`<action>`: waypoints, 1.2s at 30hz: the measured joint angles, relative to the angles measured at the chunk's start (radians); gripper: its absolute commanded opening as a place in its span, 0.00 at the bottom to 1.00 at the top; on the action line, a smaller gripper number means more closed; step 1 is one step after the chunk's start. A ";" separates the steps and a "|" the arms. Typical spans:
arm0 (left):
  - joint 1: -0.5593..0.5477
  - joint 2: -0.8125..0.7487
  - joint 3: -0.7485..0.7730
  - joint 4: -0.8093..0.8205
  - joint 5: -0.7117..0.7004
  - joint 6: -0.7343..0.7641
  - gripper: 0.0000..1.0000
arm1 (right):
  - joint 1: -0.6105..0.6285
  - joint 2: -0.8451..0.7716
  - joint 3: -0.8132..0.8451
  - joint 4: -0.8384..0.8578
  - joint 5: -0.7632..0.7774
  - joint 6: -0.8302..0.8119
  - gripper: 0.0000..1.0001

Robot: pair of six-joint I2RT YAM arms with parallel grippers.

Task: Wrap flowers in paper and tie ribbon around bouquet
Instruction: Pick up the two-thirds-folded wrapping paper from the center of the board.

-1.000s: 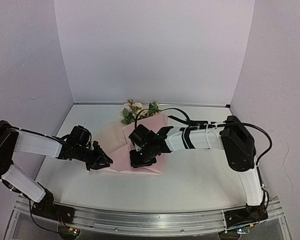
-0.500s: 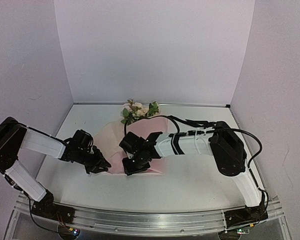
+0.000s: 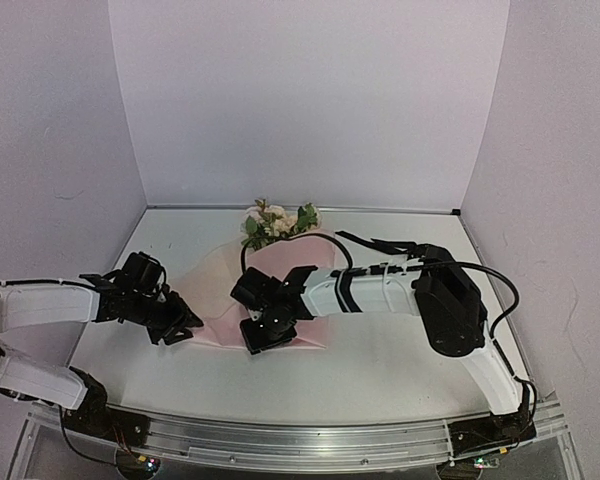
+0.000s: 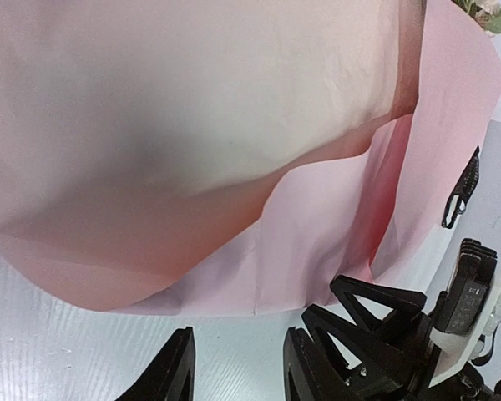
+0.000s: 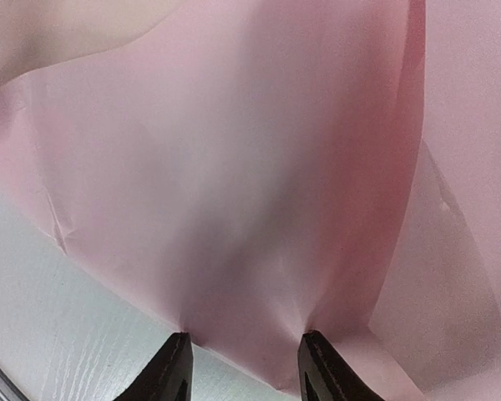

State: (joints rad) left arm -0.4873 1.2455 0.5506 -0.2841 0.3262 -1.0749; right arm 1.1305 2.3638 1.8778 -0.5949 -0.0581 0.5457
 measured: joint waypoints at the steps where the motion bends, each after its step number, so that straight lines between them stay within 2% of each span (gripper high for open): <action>1: 0.004 -0.021 -0.013 -0.009 -0.012 -0.006 0.40 | 0.001 0.000 0.001 -0.001 0.003 0.000 0.45; 4: 0.011 -0.045 -0.052 -0.014 -0.023 -0.028 0.43 | 0.004 0.003 0.005 -0.005 0.011 0.000 0.45; 11: 0.011 -0.014 -0.076 0.005 -0.047 -0.073 0.43 | 0.005 0.004 0.007 -0.008 0.014 0.000 0.45; 21: 0.011 0.015 -0.077 0.024 -0.145 -0.134 0.39 | 0.005 0.005 0.007 -0.008 0.016 0.000 0.45; 25: 0.011 0.031 -0.077 0.031 -0.160 -0.144 0.31 | 0.005 0.005 0.007 -0.008 0.016 0.000 0.45; 32: 0.011 0.039 -0.104 0.059 -0.178 -0.160 0.04 | 0.005 0.005 0.007 -0.008 0.016 0.000 0.45; 36: 0.011 0.040 -0.108 0.068 -0.187 -0.154 0.00 | 0.005 0.005 0.008 -0.008 0.016 0.000 0.45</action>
State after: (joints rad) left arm -0.4766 1.2854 0.4423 -0.2164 0.1393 -1.2289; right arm 1.1358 2.3691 1.8854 -0.6025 -0.0425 0.5456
